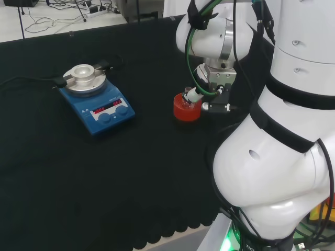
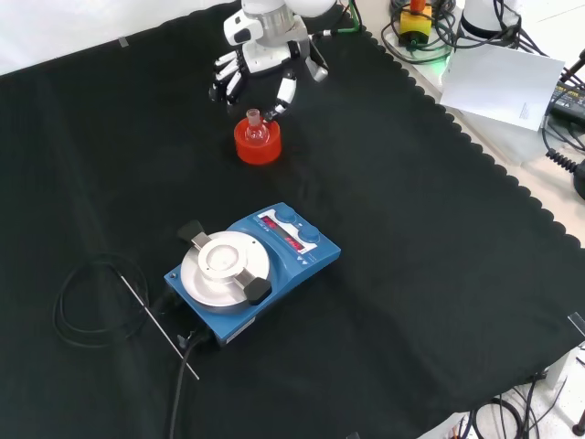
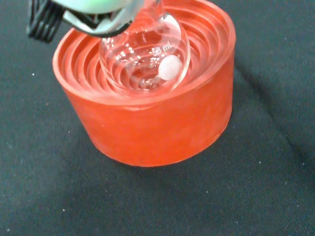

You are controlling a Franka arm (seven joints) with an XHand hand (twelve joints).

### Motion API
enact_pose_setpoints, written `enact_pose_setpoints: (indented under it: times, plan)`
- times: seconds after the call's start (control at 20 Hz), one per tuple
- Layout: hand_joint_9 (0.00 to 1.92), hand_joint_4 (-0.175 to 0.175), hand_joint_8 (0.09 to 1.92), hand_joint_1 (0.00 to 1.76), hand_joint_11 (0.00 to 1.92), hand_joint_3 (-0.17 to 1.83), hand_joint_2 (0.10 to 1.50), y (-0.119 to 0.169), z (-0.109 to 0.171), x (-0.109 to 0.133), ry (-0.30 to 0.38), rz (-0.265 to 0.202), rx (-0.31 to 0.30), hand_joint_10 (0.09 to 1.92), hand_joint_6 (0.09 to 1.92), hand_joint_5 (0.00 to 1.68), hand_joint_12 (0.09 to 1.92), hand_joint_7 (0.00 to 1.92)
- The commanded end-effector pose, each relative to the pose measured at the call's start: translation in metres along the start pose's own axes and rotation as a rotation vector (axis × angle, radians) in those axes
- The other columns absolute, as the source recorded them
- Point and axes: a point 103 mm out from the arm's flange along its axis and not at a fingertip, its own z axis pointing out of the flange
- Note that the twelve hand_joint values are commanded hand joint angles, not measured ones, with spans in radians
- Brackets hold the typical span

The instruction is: Pick up the round-bottom flask.

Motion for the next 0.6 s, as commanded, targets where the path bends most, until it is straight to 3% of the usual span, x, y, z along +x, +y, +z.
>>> enact_pose_setpoints:
  times: [0.05,0.35,0.6]
  plan:
    - [0.48,-0.022,0.65,0.90,0.12,0.61,0.63,0.0016,0.0025,0.0010,-0.003,-0.011,0.010,0.66,0.68,0.75,1.40,0.26]
    - [0.48,-0.022,0.66,0.90,0.12,0.61,0.63,0.0044,0.0000,0.0045,-0.002,-0.024,0.004,0.66,0.70,0.76,1.40,0.26]
    - [0.49,-0.035,0.66,0.92,0.14,0.62,0.65,0.0054,-0.0021,0.0066,-0.007,-0.027,-0.003,0.66,0.75,0.88,1.40,0.28]
